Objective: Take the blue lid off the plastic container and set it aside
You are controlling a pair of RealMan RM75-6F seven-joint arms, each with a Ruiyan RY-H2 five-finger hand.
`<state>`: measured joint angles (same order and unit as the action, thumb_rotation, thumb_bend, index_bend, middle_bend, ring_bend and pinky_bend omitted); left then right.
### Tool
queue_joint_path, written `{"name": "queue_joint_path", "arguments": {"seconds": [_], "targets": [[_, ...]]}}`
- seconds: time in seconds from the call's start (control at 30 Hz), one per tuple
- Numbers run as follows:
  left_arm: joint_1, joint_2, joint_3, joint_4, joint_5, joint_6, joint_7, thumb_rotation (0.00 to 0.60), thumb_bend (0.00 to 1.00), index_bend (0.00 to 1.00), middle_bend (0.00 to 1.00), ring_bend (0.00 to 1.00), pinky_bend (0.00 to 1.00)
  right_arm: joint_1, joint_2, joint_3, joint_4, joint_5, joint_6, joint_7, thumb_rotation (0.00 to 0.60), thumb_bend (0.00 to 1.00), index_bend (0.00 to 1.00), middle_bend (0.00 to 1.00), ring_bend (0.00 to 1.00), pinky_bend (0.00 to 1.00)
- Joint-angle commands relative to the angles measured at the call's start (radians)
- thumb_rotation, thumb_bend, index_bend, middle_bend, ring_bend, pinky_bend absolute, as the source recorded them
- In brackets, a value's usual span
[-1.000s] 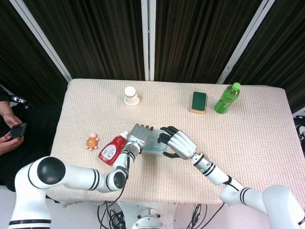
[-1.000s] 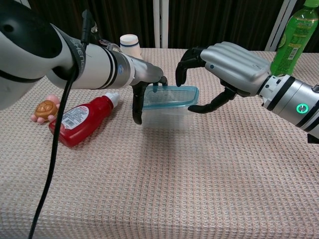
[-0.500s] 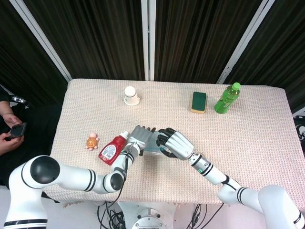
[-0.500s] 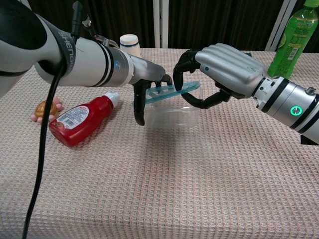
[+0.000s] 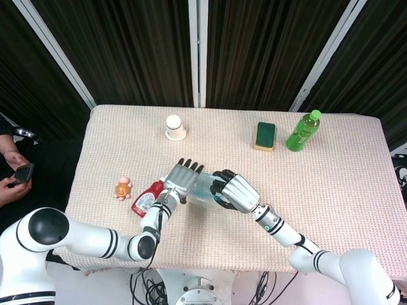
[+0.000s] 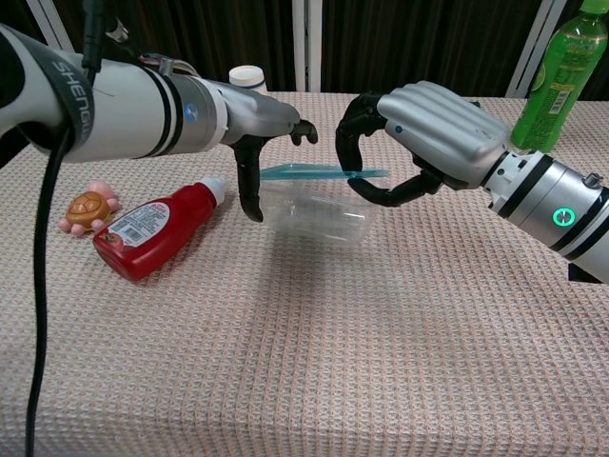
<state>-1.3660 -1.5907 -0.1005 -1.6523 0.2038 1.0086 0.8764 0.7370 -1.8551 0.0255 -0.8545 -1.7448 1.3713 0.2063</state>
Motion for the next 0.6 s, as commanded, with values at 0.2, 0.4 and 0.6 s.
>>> {"name": "queue_joint_path", "arguments": {"seconds": [0.2,0.4,0.6], "targets": [[0.062,0.054,0.02,-0.06,0.074,0.032,-0.043,0.6,0.02,0.0,0.05,0.0,0.09,0.002,-0.012,0.009,0.023,-0.007,0.035,-0.018,0.6,0.34,1.0,0.57,0.29,0.36],[0.118,0.095,0.044,-0.092,0.12,0.047,-0.081,0.6,0.02,0.0,0.05,0.0,0.09,0.004,-0.006,0.018,0.032,-0.014,0.068,-0.061,0.6,0.34,1.0,0.58,0.3,0.35],[0.187,0.156,0.067,-0.119,0.188,0.079,-0.133,0.6,0.02,0.0,0.04,0.0,0.09,-0.001,0.015,0.043,0.027,-0.01,0.115,-0.112,0.6,0.34,1.0,0.6,0.31,0.34]]}}
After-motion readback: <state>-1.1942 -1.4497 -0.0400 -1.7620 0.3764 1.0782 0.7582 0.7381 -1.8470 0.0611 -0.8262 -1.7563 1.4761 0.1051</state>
